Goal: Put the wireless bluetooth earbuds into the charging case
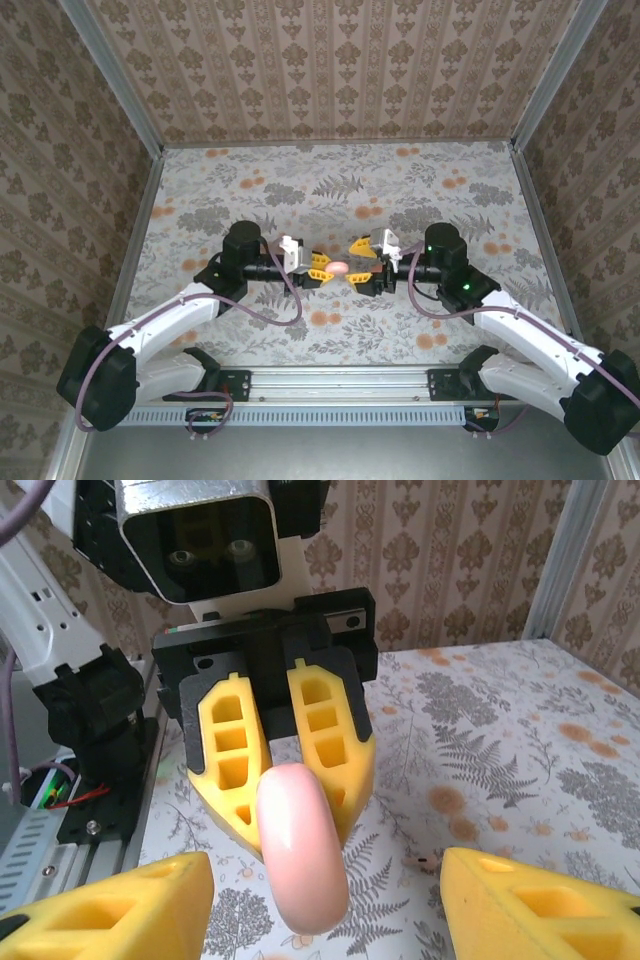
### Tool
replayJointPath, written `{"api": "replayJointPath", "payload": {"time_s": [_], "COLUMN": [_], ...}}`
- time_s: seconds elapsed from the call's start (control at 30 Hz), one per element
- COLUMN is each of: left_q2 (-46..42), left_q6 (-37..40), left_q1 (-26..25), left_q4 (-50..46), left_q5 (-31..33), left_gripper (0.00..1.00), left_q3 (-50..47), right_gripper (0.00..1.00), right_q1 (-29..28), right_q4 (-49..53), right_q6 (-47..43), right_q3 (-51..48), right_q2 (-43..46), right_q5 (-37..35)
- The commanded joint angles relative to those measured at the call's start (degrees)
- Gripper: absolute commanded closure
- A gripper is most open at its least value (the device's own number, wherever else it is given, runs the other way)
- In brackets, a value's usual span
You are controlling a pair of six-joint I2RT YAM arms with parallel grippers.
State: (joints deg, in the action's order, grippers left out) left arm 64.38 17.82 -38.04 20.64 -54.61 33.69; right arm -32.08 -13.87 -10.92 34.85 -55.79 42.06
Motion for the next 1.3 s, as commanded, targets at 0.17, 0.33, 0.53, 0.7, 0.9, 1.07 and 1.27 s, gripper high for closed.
{"api": "replayJointPath", "payload": {"time_s": [0.17,0.33,0.53,0.7,0.9,1.07,1.27], "left_q2": [-0.21,-0.66,-0.79,-1.25,-2.88,-4.37,-4.26], "left_q6": [-4.54,-4.82,-4.91,-4.81,2.93,12.62,15.97], "left_q1": [0.25,0.21,-0.10,-0.10,-0.35,-0.96,-1.26], "left_q4": [6.07,6.06,6.03,5.11,-7.26,-20.10,-24.49], "left_q5": [-1.28,-1.46,-1.39,-1.26,0.14,3.43,5.60], "left_gripper": [0.86,0.86,0.86,0.86,0.53,0.48,0.50], "left_q3": [-0.62,-0.47,-0.30,-0.22,2.78,5.88,7.21], "right_gripper": [0.40,0.47,0.66,0.82,0.84,0.83,0.83], "right_q1": [0.26,0.26,0.26,0.26,0.27,-0.57,-2.50], "right_q4": [-4.28,-4.98,-4.01,-2.12,15.66,33.91,35.14], "right_q6": [2.75,2.86,2.10,0.53,-12.11,-26.12,-29.32], "right_q3": [0.55,0.99,2.39,3.57,8.57,14.32,16.04], "right_q2": [-2.86,-3.60,-4.75,-5.11,-4.44,-6.20,-8.42], "right_q5": [5.89,6.96,8.33,9.70,6.85,-1.11,-2.16]}}
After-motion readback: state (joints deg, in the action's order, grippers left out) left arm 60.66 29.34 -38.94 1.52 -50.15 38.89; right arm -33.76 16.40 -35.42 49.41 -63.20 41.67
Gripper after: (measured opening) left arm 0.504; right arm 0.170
